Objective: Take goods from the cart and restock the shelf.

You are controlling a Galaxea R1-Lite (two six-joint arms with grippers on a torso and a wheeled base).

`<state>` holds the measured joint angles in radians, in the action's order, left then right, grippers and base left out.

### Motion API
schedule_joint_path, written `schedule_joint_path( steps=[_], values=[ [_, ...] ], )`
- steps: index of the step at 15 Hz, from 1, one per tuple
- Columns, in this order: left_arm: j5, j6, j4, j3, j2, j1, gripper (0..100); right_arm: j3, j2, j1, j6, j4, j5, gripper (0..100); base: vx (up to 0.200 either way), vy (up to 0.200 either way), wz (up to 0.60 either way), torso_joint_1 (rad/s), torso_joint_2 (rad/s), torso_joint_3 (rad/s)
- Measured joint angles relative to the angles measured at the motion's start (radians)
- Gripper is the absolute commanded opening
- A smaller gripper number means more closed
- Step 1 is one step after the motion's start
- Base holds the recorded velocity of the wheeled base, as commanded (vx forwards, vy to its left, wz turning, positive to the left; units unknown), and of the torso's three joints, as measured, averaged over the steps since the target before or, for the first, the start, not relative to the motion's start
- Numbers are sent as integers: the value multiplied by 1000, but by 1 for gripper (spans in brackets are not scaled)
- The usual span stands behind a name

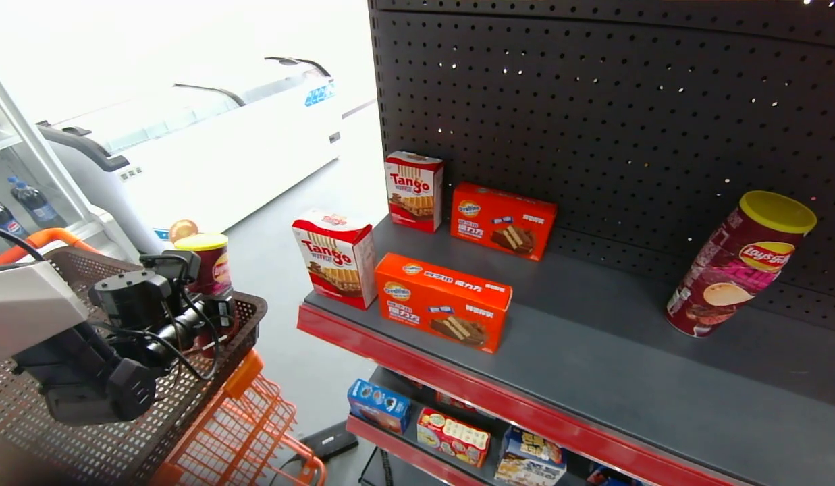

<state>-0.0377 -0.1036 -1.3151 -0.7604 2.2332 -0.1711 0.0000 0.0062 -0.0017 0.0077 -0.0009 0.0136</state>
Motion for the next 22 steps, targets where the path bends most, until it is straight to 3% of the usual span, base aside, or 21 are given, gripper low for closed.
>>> schedule_joint_path(
  steps=[7, 10, 12, 14, 16, 18, 20, 22],
  values=[
    [0, -1, 17, -17, -143, 19, 0, 0, 0, 0, 0, 0, 0, 100, 0, 0, 0, 0, 0, 0],
    [-3, 0, 57, -52, -258, 69, 0, 0, 0, 0, 0, 0, 0, 100, 0, 0, 0, 0, 0, 0],
    [-3, 1, 117, -73, -332, 103, 0, 0, 0, 0, 0, 0, 0, 100, 0, 0, 0, 0, 0, 0],
    [-15, 2, 254, -96, -424, 134, 0, 0, 0, 0, 0, 0, 0, 100, 0, 0, 0, 0, 0, 0],
    [-102, 5, 388, -113, -536, 162, 0, 0, 0, 0, 0, 0, 0, 100, 0, 0, 0, 0, 0, 0],
    [-187, 9, 457, -82, -658, 194, 0, 0, 0, 0, 0, 0, 0, 100, 0, 0, 0, 0, 0, 0],
    [-226, 14, 512, -23, -762, 247, 0, 0, 0, 0, 0, 0, 0, 100, 0, 0, 0, 0, 0, 0],
    [-264, 44, 521, 13, -834, 299, 0, 0, 0, 0, 0, 0, 0, 100, 0, 0, 0, 0, 0, 0]
  ],
)
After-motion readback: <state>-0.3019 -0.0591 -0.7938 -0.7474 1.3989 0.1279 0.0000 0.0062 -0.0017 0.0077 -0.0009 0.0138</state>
